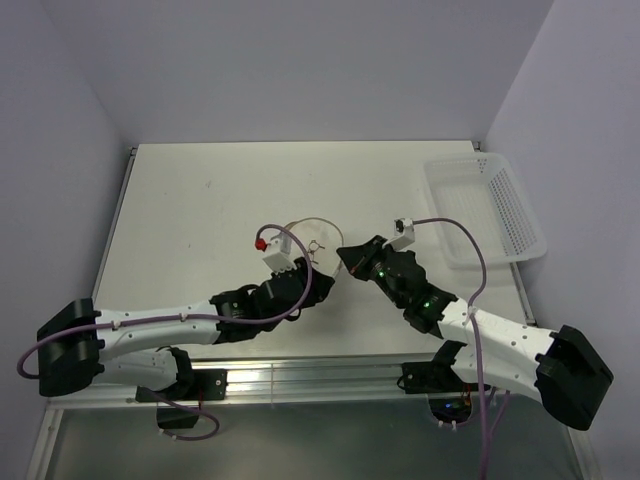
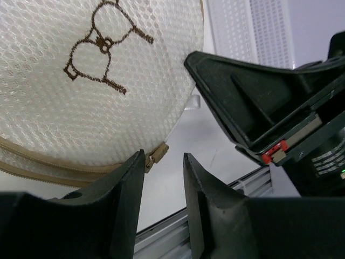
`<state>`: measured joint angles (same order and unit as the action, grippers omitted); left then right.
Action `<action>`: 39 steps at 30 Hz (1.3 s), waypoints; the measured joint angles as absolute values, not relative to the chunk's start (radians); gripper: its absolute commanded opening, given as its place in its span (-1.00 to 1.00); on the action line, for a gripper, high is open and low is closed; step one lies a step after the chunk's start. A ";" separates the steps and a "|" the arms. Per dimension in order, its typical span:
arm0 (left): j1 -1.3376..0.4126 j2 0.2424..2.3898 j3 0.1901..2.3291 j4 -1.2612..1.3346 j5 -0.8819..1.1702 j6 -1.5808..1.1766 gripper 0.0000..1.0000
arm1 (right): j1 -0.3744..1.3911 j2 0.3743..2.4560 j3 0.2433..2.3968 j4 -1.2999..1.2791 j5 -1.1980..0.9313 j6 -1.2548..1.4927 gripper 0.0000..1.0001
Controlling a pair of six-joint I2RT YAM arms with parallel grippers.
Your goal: Place the bra in the laundry bag and zip it closed
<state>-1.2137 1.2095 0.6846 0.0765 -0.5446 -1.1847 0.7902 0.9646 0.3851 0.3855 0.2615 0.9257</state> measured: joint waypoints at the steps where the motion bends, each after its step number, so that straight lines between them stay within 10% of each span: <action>1: -1.217 1.213 0.686 0.070 -0.545 -1.176 -0.18 | 0.792 0.969 0.385 0.391 0.262 0.923 -1.00; 14: -1.267 1.451 0.956 -0.174 -0.670 -0.943 -0.55 | 0.816 0.979 0.385 0.399 0.311 0.868 -1.00; 25: -1.303 1.555 1.042 -0.234 -0.763 -0.799 -0.26 | 0.816 0.996 0.401 0.377 0.316 0.861 -1.00; 29: -1.311 1.575 1.053 -0.242 -0.790 -0.758 -0.97 | 0.816 1.024 0.429 0.357 0.311 0.861 -1.00; 39: -1.316 1.493 1.005 -0.245 -0.834 -0.764 -1.00 | 0.791 1.048 0.455 0.344 0.286 0.867 -1.00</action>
<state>-1.3155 1.4929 1.0050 -0.2447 -0.8337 -0.7635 0.7914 1.0485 0.4549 0.3443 0.2859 0.8669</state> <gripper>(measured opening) 0.044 0.026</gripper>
